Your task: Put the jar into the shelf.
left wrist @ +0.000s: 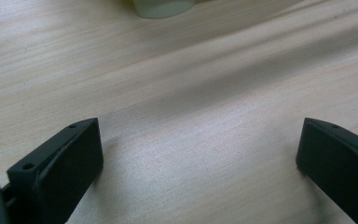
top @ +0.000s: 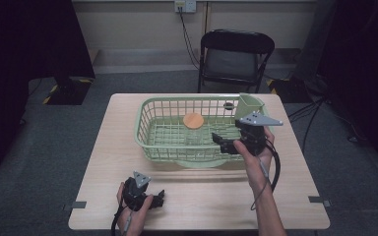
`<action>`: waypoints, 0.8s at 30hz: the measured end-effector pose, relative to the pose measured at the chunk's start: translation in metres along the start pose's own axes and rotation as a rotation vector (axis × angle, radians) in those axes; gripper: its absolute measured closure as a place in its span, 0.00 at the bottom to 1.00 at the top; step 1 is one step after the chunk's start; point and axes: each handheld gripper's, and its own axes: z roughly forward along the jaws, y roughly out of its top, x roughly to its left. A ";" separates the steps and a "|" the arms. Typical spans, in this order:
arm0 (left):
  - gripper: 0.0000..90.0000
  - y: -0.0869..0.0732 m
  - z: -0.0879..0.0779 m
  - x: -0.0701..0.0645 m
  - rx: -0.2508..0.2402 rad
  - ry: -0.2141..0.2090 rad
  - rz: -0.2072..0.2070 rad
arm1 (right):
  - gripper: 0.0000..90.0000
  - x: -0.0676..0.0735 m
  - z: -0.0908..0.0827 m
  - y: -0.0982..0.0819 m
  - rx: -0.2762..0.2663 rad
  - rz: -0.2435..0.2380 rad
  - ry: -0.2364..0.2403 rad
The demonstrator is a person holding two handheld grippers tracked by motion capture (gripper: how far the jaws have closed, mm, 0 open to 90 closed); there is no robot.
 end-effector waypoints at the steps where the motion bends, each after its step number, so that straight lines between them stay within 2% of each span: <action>1: 0.00 0.000 0.000 0.000 0.000 0.000 0.000 | 0.04 0.001 -0.002 -0.003 0.001 -0.002 -0.008; 8: 0.00 0.000 0.000 0.000 0.001 0.000 0.001 | 0.04 0.007 -0.019 -0.022 0.003 0.001 -0.042; 12: 0.00 0.000 0.000 0.000 0.000 0.000 0.000 | 0.05 0.008 -0.026 -0.033 0.005 0.024 -0.044; 17: 0.00 0.000 0.000 0.000 0.000 0.000 0.000 | 0.05 0.007 -0.031 -0.049 -0.005 0.038 -0.040; 24: 0.00 0.000 0.000 0.000 0.000 0.000 0.000 | 0.04 0.008 -0.039 -0.066 -0.003 0.052 -0.074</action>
